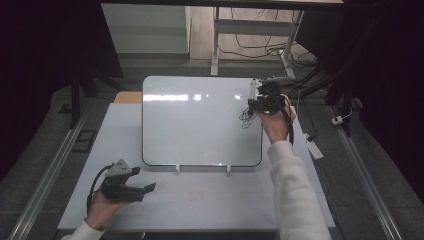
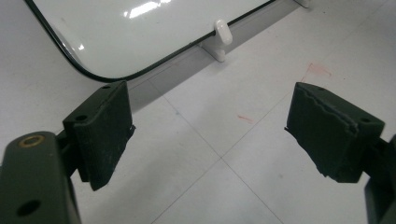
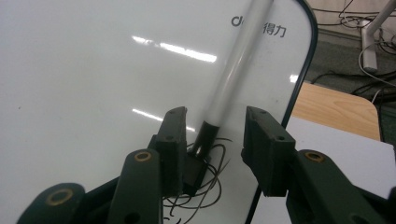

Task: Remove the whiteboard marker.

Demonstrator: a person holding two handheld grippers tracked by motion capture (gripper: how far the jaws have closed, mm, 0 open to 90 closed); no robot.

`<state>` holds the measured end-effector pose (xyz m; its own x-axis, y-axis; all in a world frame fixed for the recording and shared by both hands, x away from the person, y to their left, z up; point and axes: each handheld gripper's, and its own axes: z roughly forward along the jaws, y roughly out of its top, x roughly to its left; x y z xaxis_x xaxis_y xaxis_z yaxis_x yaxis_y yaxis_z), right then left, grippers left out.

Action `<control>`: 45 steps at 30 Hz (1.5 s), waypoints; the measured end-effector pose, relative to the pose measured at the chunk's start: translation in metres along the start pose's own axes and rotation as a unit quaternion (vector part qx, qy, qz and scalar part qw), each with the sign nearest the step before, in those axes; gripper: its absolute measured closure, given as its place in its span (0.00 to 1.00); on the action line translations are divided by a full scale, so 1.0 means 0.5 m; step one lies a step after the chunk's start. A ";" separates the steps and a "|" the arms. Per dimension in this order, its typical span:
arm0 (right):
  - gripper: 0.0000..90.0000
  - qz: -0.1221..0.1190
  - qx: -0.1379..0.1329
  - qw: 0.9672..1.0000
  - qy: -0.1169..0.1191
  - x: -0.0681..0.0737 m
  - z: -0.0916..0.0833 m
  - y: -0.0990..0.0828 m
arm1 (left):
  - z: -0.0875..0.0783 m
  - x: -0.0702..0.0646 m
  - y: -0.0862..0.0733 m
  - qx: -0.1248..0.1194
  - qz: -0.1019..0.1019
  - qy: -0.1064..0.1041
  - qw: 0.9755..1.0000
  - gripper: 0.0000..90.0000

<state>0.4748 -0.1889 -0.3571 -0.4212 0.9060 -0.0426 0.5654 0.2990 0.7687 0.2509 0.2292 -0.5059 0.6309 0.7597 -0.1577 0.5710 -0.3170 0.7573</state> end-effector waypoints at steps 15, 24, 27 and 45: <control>0.72 0.009 0.008 1.000 -0.018 0.014 0.015 0.008 | -0.002 0.001 -0.001 -0.001 0.002 0.001 1.000 0.17; 0.76 0.013 -0.012 0.999 -0.036 0.009 0.020 0.036 | -0.003 0.001 -0.001 -0.002 0.003 0.003 1.000 0.17; 0.80 0.017 -0.018 0.999 -0.044 0.012 0.025 0.045 | -0.004 0.002 -0.002 -0.003 0.002 0.004 1.000 0.17; 0.90 0.032 -0.095 0.995 0.027 0.032 -0.035 0.008 | -0.004 -0.010 0.012 -0.017 0.008 -0.003 1.000 0.21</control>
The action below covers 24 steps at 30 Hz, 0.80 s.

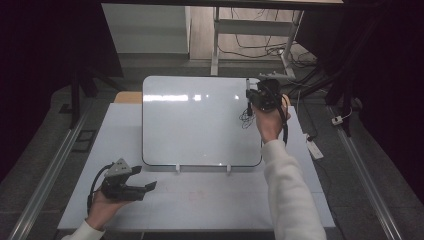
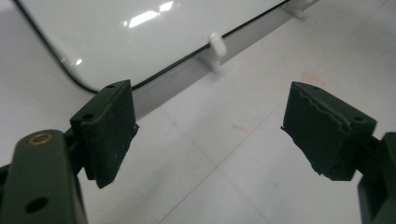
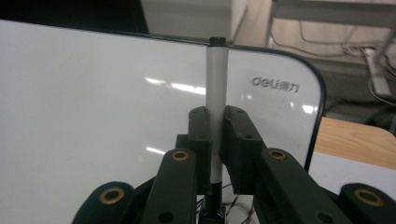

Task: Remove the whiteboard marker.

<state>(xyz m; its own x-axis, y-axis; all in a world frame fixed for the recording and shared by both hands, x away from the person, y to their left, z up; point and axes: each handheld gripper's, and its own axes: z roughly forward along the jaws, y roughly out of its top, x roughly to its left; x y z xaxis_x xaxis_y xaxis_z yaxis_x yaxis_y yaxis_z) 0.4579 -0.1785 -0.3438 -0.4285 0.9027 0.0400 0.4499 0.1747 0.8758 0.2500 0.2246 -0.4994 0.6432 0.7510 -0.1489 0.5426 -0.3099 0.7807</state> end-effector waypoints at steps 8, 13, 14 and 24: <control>0.90 -0.002 -0.037 0.995 0.097 0.037 -0.076 -0.103 | 0.027 -0.059 0.063 -0.020 0.034 -0.028 0.999 0.26; 0.90 0.000 -0.046 0.986 0.160 0.078 -0.100 -0.179 | 0.062 -0.110 0.115 -0.026 0.062 -0.052 0.996 0.29; 0.90 0.002 -0.047 0.984 0.170 0.086 -0.103 -0.191 | 0.071 -0.120 0.127 -0.028 0.065 -0.058 0.996 0.30; 0.90 0.011 -0.074 0.968 0.241 0.148 -0.136 -0.263 | 0.152 -0.178 0.194 -0.028 0.075 -0.115 0.990 0.38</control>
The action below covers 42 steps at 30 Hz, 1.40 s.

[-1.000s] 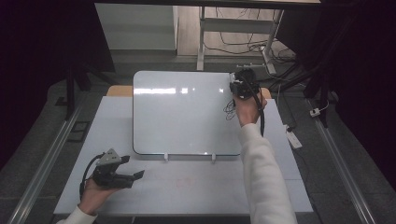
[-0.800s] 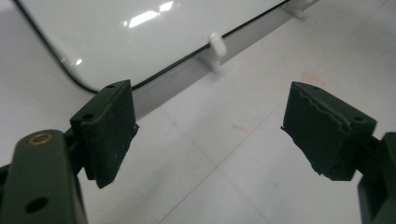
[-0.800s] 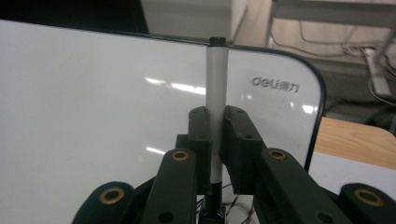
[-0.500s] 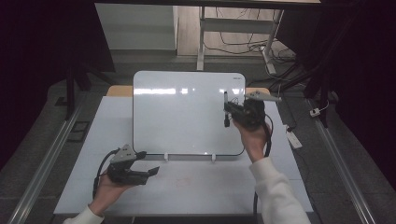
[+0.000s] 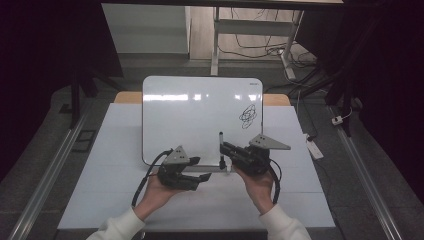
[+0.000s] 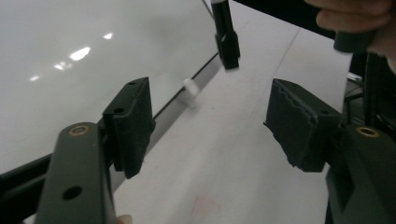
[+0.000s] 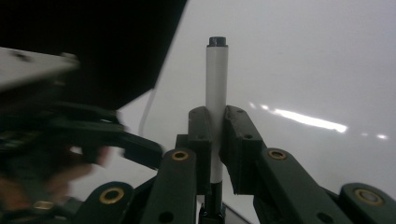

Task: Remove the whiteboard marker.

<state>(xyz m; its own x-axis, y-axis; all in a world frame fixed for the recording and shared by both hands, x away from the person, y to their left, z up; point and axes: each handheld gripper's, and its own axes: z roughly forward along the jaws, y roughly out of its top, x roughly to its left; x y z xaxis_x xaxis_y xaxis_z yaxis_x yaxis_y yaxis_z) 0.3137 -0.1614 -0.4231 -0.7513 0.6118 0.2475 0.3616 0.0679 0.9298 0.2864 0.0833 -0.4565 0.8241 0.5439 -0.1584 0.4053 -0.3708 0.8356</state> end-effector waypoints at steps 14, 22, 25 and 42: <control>0.90 -0.019 -0.026 0.999 0.034 0.048 -0.012 -0.030 | 0.023 -0.010 0.001 0.012 0.034 -0.034 0.999 0.85; 0.78 -0.033 0.044 0.997 0.062 0.039 -0.013 -0.036 | 0.027 -0.023 0.002 0.053 0.087 -0.018 0.995 0.86; 0.78 -0.050 0.084 0.993 0.069 0.039 -0.004 -0.041 | 0.024 -0.030 0.007 0.058 0.103 -0.018 0.993 0.87; 0.90 -0.082 0.141 0.983 0.081 0.052 -0.006 -0.042 | 0.020 -0.027 0.010 0.069 0.122 -0.057 0.988 0.86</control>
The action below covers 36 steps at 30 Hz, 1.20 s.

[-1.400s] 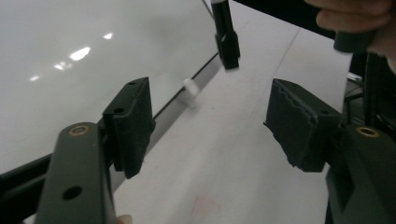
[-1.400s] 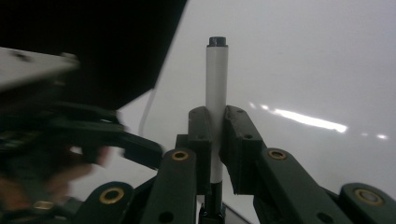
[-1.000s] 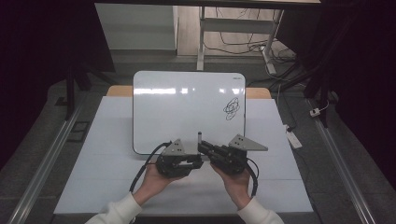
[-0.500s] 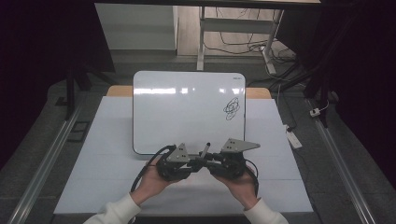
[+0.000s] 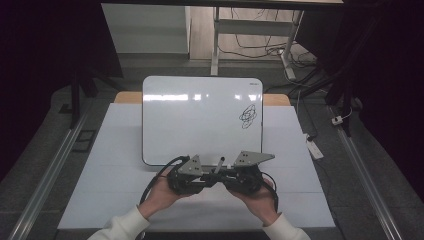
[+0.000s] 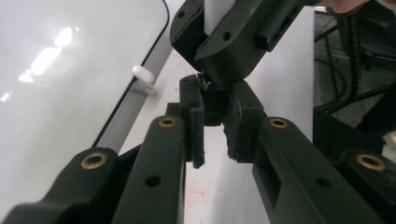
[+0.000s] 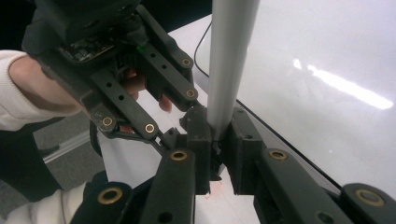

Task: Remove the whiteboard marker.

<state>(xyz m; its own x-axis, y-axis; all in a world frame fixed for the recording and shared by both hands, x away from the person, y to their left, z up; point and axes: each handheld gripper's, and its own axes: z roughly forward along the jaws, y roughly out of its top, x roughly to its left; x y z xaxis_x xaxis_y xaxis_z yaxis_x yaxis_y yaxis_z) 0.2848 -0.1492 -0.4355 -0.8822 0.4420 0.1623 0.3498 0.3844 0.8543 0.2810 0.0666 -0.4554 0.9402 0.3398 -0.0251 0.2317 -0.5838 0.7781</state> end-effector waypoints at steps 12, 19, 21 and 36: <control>0.90 0.008 -0.063 0.997 -0.039 -0.025 -0.037 -0.001 | -0.057 0.019 -0.054 -0.043 -0.098 0.038 0.994 0.39; 0.90 -0.002 -0.109 0.990 -0.083 -0.052 -0.067 0.000 | -0.139 0.021 -0.167 -0.031 -0.154 0.092 0.983 0.34; 0.90 -0.007 -0.120 0.988 -0.102 -0.057 -0.077 0.002 | -0.150 0.021 -0.184 -0.031 -0.162 0.099 0.981 0.34; 0.90 0.007 -0.183 0.971 -0.153 -0.118 -0.113 0.019 | -0.207 0.041 -0.278 -0.051 -0.219 0.147 0.963 0.30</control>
<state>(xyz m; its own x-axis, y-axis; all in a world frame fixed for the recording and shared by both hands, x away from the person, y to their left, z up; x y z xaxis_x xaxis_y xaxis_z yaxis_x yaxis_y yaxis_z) 0.3226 -0.2173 -0.4091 -0.7231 0.6873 0.0689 0.1771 0.0880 0.9803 0.2420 0.2310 -0.4993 0.6429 0.7398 -0.1987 0.5512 -0.2666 0.7906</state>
